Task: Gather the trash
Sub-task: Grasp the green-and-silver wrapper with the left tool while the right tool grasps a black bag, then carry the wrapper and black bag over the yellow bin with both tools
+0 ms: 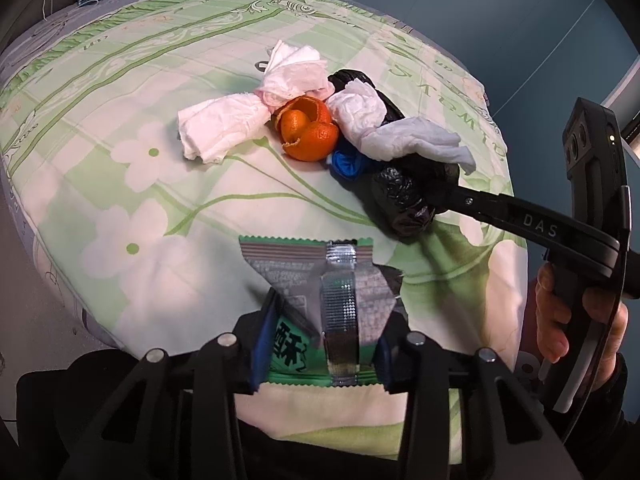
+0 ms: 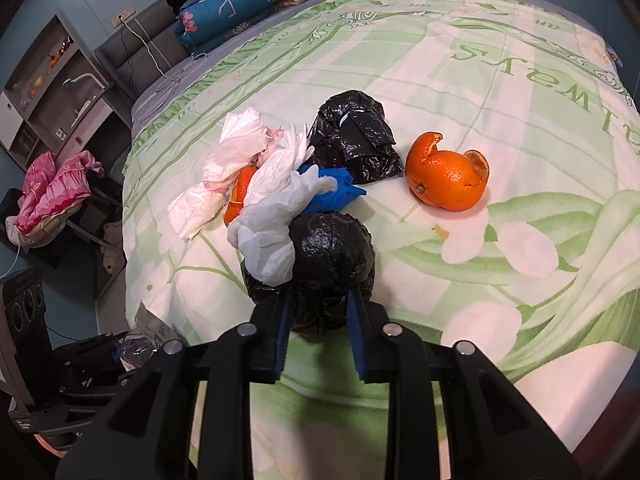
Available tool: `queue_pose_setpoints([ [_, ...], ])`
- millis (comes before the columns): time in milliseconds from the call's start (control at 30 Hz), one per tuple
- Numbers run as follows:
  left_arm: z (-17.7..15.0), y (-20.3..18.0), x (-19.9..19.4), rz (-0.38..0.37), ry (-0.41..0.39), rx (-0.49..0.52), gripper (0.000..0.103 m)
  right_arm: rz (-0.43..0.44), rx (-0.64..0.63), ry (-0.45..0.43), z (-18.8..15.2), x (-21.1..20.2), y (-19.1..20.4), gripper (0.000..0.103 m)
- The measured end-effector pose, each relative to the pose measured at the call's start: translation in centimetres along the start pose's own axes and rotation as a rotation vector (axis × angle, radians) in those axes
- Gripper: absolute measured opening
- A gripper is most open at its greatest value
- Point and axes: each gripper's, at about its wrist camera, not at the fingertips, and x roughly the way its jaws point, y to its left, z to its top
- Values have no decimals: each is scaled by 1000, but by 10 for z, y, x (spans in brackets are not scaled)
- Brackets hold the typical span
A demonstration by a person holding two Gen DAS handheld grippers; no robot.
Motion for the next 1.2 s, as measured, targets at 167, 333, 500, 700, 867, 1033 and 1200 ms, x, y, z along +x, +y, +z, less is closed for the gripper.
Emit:
queue_pose_setpoints([
  [167, 0, 1, -6, 5, -11, -4, 37, -12, -2, -47, 0, -14, 0, 13],
  [333, 0, -1, -11, 3, -22, -5, 37, -36, 2, -96, 1, -32, -4, 12],
  [500, 1, -3, -18, 7, -39, -4, 37, -62, -7, -135, -2, -50, -7, 12],
  [700, 4, -7, -30, 4, -74, 2, 37, -64, -3, -172, -7, -74, -9, 12],
  [867, 8, -12, -42, 3, -108, 1, 37, -61, -2, -212, -12, -96, -10, 12],
  [1033, 11, -21, -53, -6, -138, 1, 37, -56, -1, -248, -18, -119, -11, 12],
  [1200, 13, -37, -65, -20, -174, 24, 37, -62, -2, -289, -28, -144, -14, 12],
])
